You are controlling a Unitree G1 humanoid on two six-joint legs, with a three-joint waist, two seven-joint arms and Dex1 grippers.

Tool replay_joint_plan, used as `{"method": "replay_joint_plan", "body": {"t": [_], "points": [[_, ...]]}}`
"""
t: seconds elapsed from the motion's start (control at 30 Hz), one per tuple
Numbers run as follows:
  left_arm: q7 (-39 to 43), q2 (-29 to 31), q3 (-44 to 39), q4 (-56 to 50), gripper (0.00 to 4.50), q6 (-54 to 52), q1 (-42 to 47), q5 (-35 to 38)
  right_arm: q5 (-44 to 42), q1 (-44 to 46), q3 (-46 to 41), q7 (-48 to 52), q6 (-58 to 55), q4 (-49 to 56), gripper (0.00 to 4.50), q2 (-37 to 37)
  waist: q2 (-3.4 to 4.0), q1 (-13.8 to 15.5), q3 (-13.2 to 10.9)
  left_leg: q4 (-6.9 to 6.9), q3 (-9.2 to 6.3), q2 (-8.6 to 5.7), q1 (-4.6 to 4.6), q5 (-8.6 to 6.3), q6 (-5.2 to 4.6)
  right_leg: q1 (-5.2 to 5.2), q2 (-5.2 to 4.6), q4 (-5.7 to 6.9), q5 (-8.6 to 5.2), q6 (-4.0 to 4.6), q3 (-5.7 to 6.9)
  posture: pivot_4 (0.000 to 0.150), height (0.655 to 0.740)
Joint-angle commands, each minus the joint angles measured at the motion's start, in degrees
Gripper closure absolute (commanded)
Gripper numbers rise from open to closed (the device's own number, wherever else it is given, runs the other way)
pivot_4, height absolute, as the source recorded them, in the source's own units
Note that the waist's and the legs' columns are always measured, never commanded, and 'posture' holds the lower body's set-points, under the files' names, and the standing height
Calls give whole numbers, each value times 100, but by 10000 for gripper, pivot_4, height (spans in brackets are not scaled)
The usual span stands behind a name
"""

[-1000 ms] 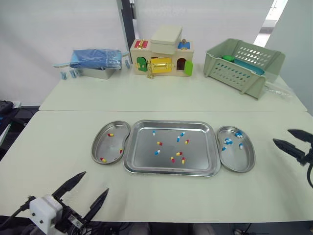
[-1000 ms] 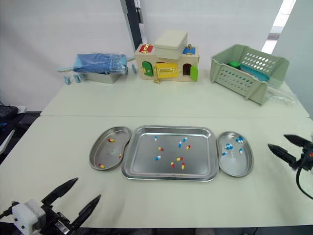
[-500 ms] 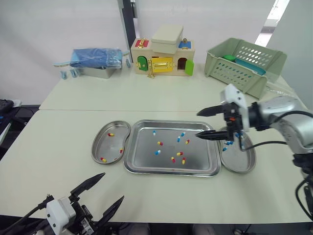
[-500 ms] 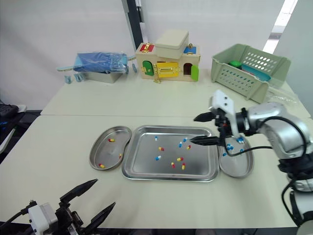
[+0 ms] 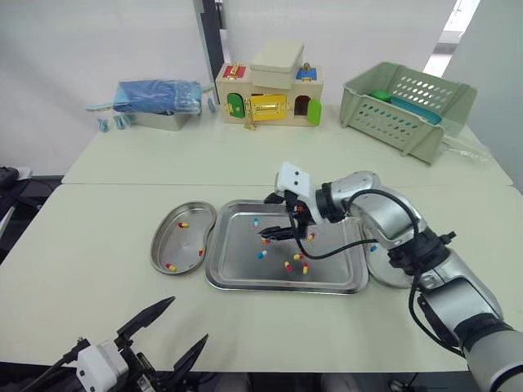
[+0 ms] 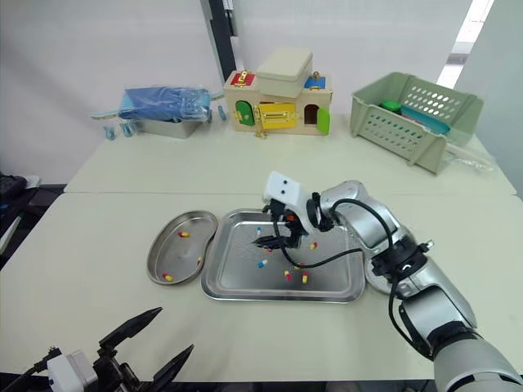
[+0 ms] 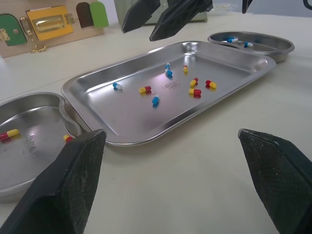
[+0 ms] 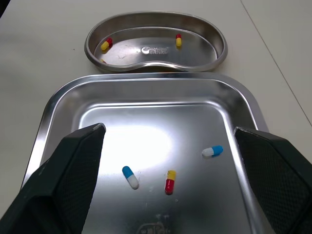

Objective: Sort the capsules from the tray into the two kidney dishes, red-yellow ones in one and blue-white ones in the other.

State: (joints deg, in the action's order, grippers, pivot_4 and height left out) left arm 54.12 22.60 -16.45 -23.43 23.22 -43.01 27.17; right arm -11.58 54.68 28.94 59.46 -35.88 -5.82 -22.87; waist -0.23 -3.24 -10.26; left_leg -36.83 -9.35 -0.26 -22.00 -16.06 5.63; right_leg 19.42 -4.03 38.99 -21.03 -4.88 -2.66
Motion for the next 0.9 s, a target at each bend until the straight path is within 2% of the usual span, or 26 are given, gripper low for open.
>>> {"method": "replay_joint_plan", "body": {"t": [0.03, 0.2, 0.33, 0.6, 0.73, 0.83, 0.9], "points": [[-83, -52, 37, -178, 0, 161, -126, -37, 261, 1, 202, 130, 337, -29, 317, 176, 0, -3, 0, 0, 0, 0, 2, 0, 0, 0, 0, 2, 0, 0, 0, 1500, 7400], [-140, -58, 70, -182, 0, 215, -184, -56, 703, 281, 220, -175, 595, -934, 317, 671, 0, -19, 0, 0, -1, 1, 8, 0, -1, -1, 1, 9, 0, 0, -1, 1500, 7400], [-177, -67, 90, -211, 0, 239, -224, -62, 958, 447, 132, -440, 710, -1628, 9049, 1039, 1, -22, 0, 2, 1, 0, 7, 0, 0, 8, 1, 9, 0, 0, -2, 1500, 7400], [-247, -73, 129, -260, 0, 256, -315, -76, 1097, 509, -378, -1175, 472, -2423, 9049, 1536, 1, -26, -1, 4, 1, 0, 5, 0, 0, 13, 1, 9, 0, 1, -4, 1500, 7400], [-285, -69, 150, -280, 0, 257, -321, -89, 1134, 485, -452, -1207, 442, -2541, 9049, 1641, 2, -54, -1, 5, 3, 0, 5, 0, 0, 16, 1, 11, 0, 1, -6, 1500, 7400], [-292, -59, 147, -284, 0, 256, -332, -93, 1159, 440, -458, -1240, 375, -2548, 14974, 1715, 2, -73, -1, 5, 3, 1, 4, 0, 0, 17, 2, 12, 0, 1, -6, 1500, 7400], [-291, -55, 148, -283, 0, 257, -339, -95, 1193, 437, -468, -1274, 369, -2582, 21089, 1750, 2, -87, -1, 5, 3, 0, 4, 0, 0, 17, 2, 12, 0, 1, -6, 1500, 7400]]}}
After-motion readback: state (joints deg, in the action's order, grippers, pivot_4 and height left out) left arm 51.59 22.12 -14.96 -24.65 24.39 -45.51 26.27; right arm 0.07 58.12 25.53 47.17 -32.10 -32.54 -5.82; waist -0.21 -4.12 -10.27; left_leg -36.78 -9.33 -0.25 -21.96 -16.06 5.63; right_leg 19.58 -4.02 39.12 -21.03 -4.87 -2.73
